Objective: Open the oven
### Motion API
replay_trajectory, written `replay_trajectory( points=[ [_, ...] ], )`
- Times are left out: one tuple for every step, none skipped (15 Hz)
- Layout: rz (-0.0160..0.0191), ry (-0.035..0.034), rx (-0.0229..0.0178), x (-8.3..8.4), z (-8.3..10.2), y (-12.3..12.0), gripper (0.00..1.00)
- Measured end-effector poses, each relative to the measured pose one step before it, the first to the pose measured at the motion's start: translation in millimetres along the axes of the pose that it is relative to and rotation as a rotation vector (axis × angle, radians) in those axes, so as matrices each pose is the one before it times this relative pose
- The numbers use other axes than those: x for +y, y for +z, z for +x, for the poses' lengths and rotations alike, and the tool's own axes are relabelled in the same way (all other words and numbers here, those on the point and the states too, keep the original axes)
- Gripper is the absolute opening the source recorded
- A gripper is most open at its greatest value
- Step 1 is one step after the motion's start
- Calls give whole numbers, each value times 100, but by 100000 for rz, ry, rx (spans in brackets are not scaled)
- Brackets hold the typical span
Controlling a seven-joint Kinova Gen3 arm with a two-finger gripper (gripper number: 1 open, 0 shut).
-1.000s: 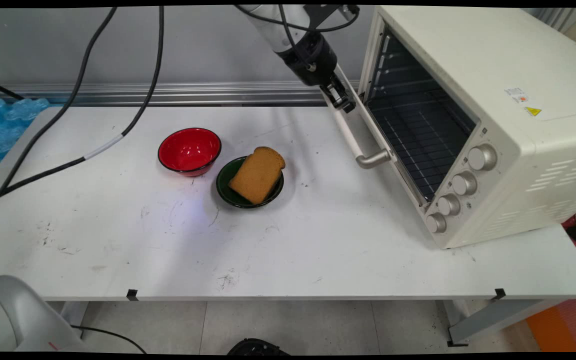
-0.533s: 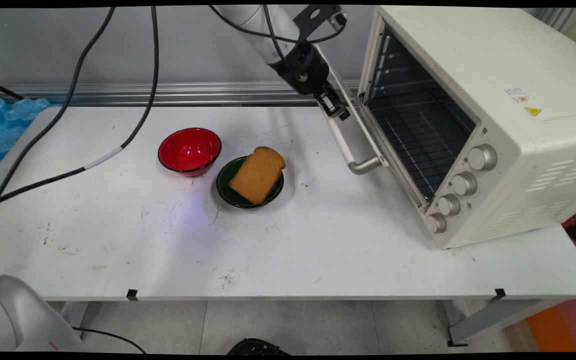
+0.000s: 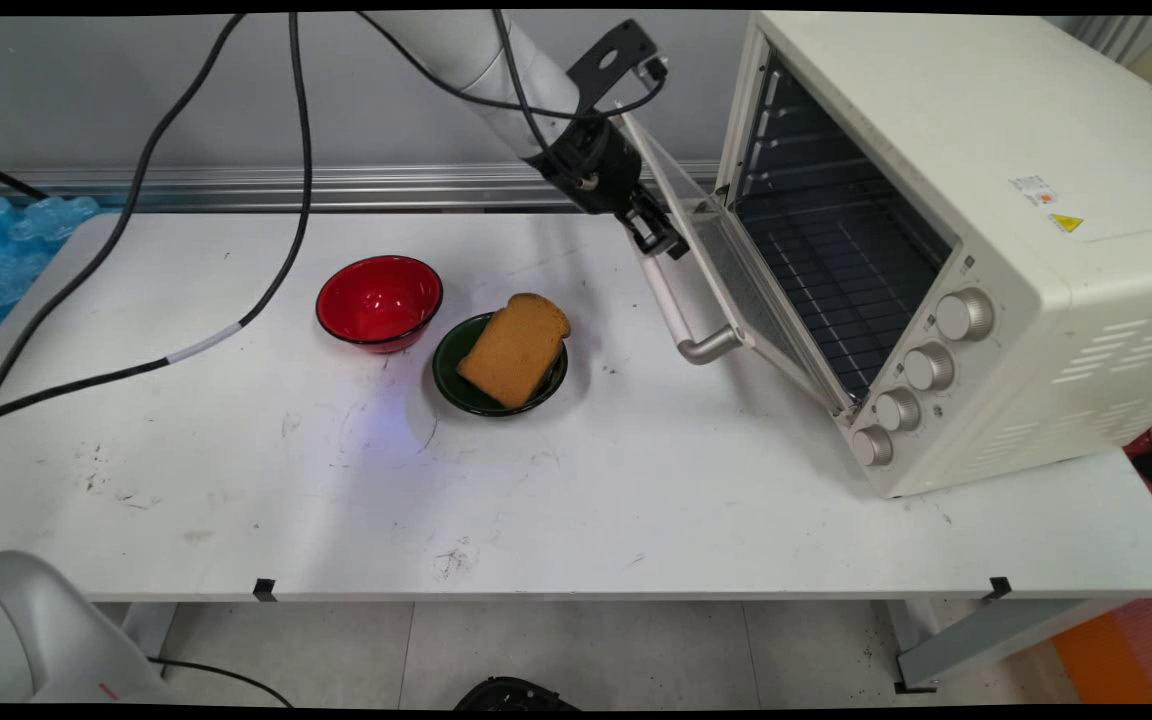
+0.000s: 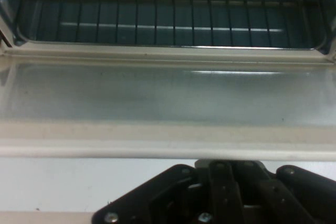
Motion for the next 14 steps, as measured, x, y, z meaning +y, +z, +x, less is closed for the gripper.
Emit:
replay_trajectory(
  points=[
    [3, 57, 435, -59, -334, 95, 0],
    [31, 55, 286, -46, -240, 67, 0],
    [27, 53, 229, -43, -188, 52, 0],
    [16, 94, 310, -46, -289, 64, 0],
    [33, 69, 204, -35, -197, 32, 0],
    [-7, 201, 290, -35, -283, 53, 0],
    [-3, 146, 214, -20, -175, 31, 0],
    [40, 255, 334, -33, -273, 37, 0],
    [49, 172, 218, -26, -186, 20, 0],
    [95, 260, 310, -43, -271, 27, 0],
    [63, 148, 191, -27, -179, 13, 0],
    [129, 182, 268, -54, -281, 22, 0],
    [74, 102, 163, -30, -165, 8, 0],
    [107, 144, 202, -43, -283, -1, 0]
  ],
)
